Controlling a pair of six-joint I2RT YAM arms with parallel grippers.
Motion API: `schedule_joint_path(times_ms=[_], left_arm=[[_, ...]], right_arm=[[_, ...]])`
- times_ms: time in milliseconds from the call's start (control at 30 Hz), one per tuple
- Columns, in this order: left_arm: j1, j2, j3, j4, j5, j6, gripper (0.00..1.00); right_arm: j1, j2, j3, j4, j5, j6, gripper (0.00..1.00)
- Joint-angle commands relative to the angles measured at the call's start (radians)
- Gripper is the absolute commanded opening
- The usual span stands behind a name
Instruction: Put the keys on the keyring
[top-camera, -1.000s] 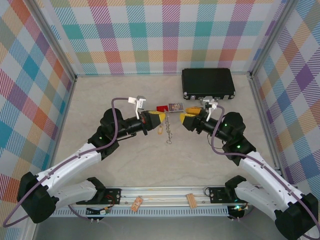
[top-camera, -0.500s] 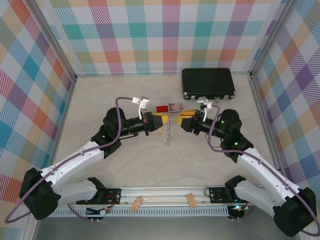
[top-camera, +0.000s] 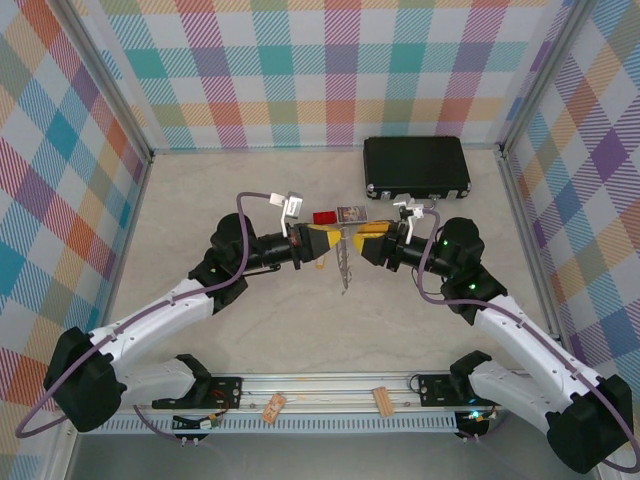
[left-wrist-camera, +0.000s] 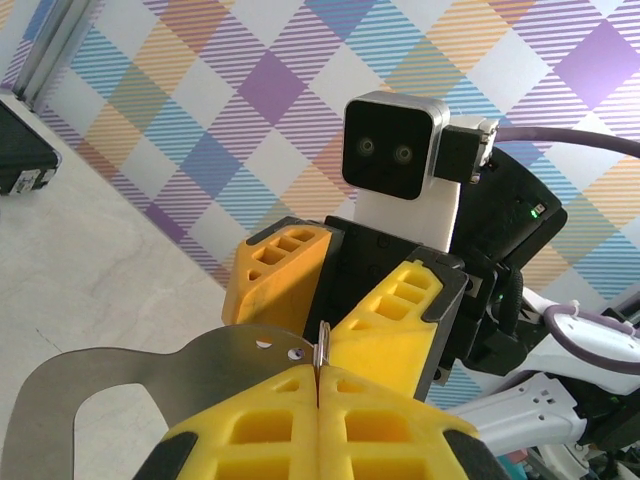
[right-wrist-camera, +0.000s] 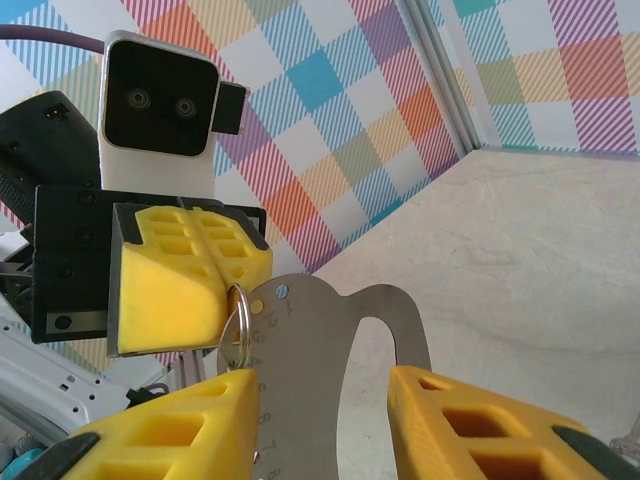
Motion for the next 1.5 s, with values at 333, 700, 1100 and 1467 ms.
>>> schedule_joint_path(times_ms=[333, 700, 1100, 1467], left_arm=[[-0.001, -0.132, -0.069, -0.065, -0.435, 0.386, 0.0], [-0.01, -0.227, -0.15, -0.032, -0.851, 0.638, 0.0], [-0.01, -0.236, -0.149, -0.051, -0.84, 0.654, 0.0], [-0.009, -0.148, -0.105, -0.056, -0.417, 0.437, 0.0]], right_arm=[[-0.002, -0.074, -0.045, -0.053, 0.067, -0.053, 0.42], [-0.001, -0.072, -0.069, -0.057, 0.068, -0.023, 0.43], [-0.002, -0.067, -0.065, -0.051, 0.053, 0.0, 0.44], [-0.002, -0.095, -0.053, -0.072, 0.051, -0.018, 0.43]])
